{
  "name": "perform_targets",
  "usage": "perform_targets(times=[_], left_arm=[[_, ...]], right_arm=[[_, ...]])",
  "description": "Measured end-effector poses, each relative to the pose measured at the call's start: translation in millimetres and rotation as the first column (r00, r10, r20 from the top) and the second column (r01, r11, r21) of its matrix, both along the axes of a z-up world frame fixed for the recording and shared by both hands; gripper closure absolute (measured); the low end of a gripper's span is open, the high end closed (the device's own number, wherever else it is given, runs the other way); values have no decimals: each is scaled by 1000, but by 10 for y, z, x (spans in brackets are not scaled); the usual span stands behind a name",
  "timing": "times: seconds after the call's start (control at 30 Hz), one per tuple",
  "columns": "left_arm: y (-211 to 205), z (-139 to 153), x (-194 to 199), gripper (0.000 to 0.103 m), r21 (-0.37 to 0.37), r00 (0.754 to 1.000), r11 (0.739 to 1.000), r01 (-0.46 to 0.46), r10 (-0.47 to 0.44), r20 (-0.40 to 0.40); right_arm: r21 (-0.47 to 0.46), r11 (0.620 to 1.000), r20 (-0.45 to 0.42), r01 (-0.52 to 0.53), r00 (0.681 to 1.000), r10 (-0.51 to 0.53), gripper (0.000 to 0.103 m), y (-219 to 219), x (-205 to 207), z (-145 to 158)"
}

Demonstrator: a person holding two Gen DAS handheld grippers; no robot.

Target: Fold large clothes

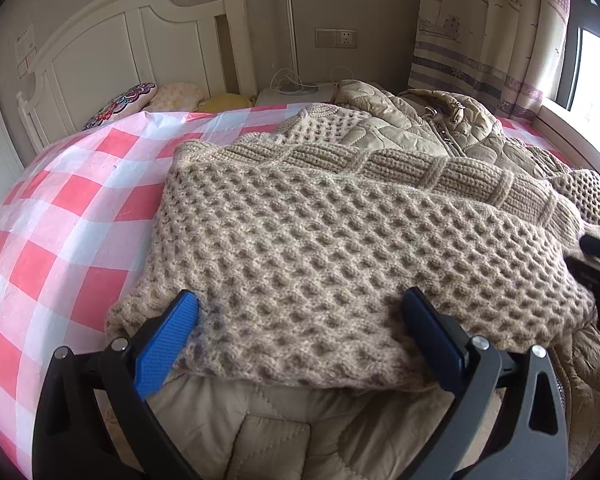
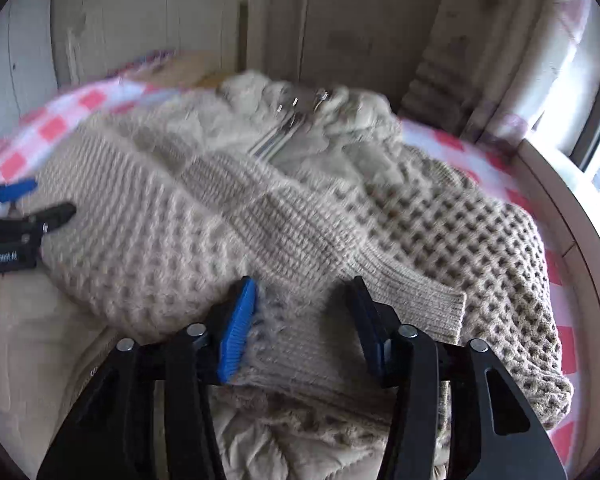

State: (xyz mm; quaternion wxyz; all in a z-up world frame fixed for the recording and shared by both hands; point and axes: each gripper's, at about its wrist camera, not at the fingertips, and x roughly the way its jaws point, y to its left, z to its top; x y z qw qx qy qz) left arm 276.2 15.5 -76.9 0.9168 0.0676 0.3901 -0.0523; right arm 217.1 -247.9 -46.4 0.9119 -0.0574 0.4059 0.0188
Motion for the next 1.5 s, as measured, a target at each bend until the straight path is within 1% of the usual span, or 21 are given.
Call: perform_targets(times=[0.07,0.13,0.2,0.23,0.27,0.33,0.4,0.5,0.63,0.7,0.77,0.8,0.83,0.87,0.97,1.0,1.07,1.2,1.33,1.43,1.5], left_arm=[[-1,5,-3,2,-2,1000,1000,0,0,0],[-6,2,-4,2,-3,1000,1000,0,0,-1],[-1,3,-5,2,-3,1000,1000,0,0,0],[-1,4,-6,2,-3,1000,1000,0,0,0],[1,4,-5,2,-3,1000,1000,0,0,1],[-4,6,-15,2,-7,1000,1000,-2,2,2],[-12,9,-22,2,-11,1000,1000,-2,2,3],[-16,12,-28,2,-17,1000,1000,-2,2,1],[-24,17,-36,2,-18,1000,1000,-4,4,2],[-10,17,-33,2,-19,1000,1000,-3,3,2],[-9,17,-37,2,-26,1000,1000,-3,3,2],[-9,17,-41,2,-28,1000,1000,-3,3,3],[-4,18,-46,2,-29,1000,1000,-2,2,3],[-8,18,-49,2,-29,1000,1000,-2,2,3],[-6,16,-50,2,-31,1000,1000,-2,3,2],[-13,18,-52,2,-32,1000,999,-2,2,0],[-11,15,-52,2,-31,1000,1000,-3,3,1],[-14,11,-50,2,-30,1000,1000,-2,2,-3],[-26,1,-44,2,-23,1000,1000,-3,3,-5],[-29,1,-43,2,-22,1000,1000,-2,2,-7],[-18,31,-68,2,-38,1000,999,10,-11,-21]], right_arm=[[42,998,-16,41,999,-40,50,-91,-2,65],[41,996,-2,85,996,-85,49,-84,-54,166],[22,999,46,42,998,-43,46,53,-140,241],[11,1000,58,9,998,-10,42,137,-170,234],[-9,1000,48,-23,999,24,39,214,-172,173],[-33,999,13,-34,999,34,34,262,-123,3],[38,999,9,-8,1000,8,28,131,-85,27],[121,993,-21,15,1000,-12,28,-11,-80,79],[119,990,75,71,994,-80,28,-196,-236,319],[118,984,95,132,985,-143,27,-370,-178,309],[120,969,44,215,974,-222,26,-615,-84,197],[124,960,-19,251,968,-251,24,-744,-26,73],[145,959,-58,245,969,-239,22,-828,6,-24],[167,960,-42,227,974,-223,22,-860,-2,-21],[156,959,-25,238,971,-237,22,-848,-93,138],[157,960,5,234,971,-238,22,-824,-133,241],[155,973,58,173,981,-184,21,-721,-126,427],[70,997,69,28,997,-33,17,-372,104,560],[-5,998,-4,-58,998,58,17,-66,556,403],[-94,995,-42,-44,998,40,17,39,800,88],[-43,999,-22,-31,999,30,17,21,731,4]])
